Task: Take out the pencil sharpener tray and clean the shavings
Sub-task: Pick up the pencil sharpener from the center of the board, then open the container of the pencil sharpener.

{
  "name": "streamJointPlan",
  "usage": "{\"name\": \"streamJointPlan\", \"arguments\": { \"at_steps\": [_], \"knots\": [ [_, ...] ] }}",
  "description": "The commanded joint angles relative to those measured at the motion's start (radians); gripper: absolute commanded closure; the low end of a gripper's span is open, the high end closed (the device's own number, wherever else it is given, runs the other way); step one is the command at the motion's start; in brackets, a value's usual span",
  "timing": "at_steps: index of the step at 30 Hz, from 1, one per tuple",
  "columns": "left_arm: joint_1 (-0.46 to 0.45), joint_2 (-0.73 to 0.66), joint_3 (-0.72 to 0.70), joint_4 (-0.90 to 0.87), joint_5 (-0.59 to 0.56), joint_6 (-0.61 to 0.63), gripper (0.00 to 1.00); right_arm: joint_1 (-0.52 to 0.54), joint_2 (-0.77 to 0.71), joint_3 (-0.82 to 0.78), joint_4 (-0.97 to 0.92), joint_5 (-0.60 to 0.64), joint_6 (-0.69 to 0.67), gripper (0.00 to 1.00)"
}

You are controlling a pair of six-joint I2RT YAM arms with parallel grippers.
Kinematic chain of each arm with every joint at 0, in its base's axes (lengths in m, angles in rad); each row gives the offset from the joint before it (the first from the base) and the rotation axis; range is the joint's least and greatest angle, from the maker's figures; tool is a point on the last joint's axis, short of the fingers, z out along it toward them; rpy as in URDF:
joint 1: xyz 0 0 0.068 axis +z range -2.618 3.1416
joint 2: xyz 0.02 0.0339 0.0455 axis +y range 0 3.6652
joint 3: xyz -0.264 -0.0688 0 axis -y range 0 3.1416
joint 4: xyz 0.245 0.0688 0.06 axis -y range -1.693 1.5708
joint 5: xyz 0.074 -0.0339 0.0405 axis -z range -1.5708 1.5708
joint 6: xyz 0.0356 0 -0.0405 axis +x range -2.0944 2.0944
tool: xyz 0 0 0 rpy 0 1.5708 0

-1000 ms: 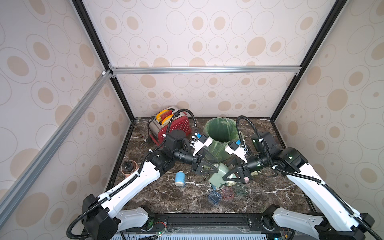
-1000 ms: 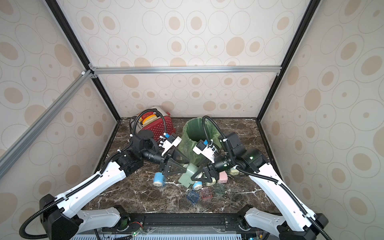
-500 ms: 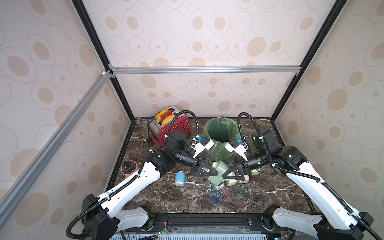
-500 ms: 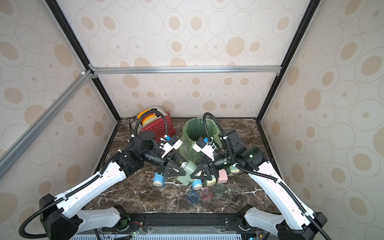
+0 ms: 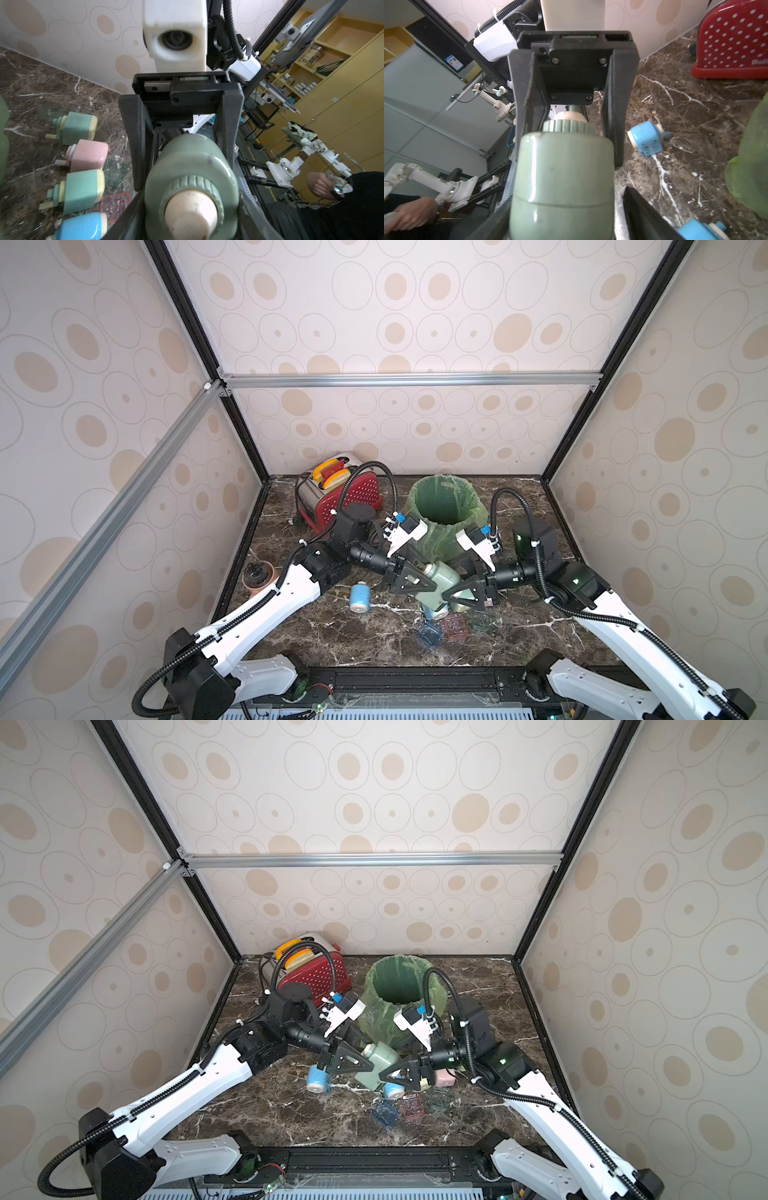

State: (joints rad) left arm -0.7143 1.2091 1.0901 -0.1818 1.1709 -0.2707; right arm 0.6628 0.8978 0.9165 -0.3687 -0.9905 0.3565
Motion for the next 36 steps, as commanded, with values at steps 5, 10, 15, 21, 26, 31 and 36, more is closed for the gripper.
{"name": "streamJointPlan", "arguments": {
  "at_steps": [5,10,15,21,26,31,36],
  "knots": [
    [0.056,-0.073,-0.025,0.227,-0.07,-0.11,1.0,-0.004,-0.121,-0.293,0.63,0.188,0.313,0.08],
    [0.087,-0.078,-0.048,0.329,-0.065,-0.18,1.0,-0.001,-0.106,-0.379,0.819,0.21,0.391,0.08],
    [0.087,-0.078,-0.053,0.343,-0.062,-0.19,1.0,0.011,-0.055,-0.402,0.915,0.224,0.404,0.08],
    [0.087,-0.082,-0.053,0.347,-0.05,-0.196,1.0,0.013,-0.036,-0.428,1.03,0.258,0.423,0.08],
    [0.087,-0.074,-0.053,0.369,-0.029,-0.216,1.0,0.015,-0.01,-0.432,1.11,0.253,0.453,0.08],
    [0.087,-0.068,-0.062,0.41,-0.007,-0.251,1.0,0.014,0.021,-0.432,1.197,0.245,0.494,0.08],
    [0.087,-0.066,-0.061,0.41,-0.005,-0.252,1.0,0.018,0.03,-0.425,1.234,0.244,0.519,0.09]
  ]
}}
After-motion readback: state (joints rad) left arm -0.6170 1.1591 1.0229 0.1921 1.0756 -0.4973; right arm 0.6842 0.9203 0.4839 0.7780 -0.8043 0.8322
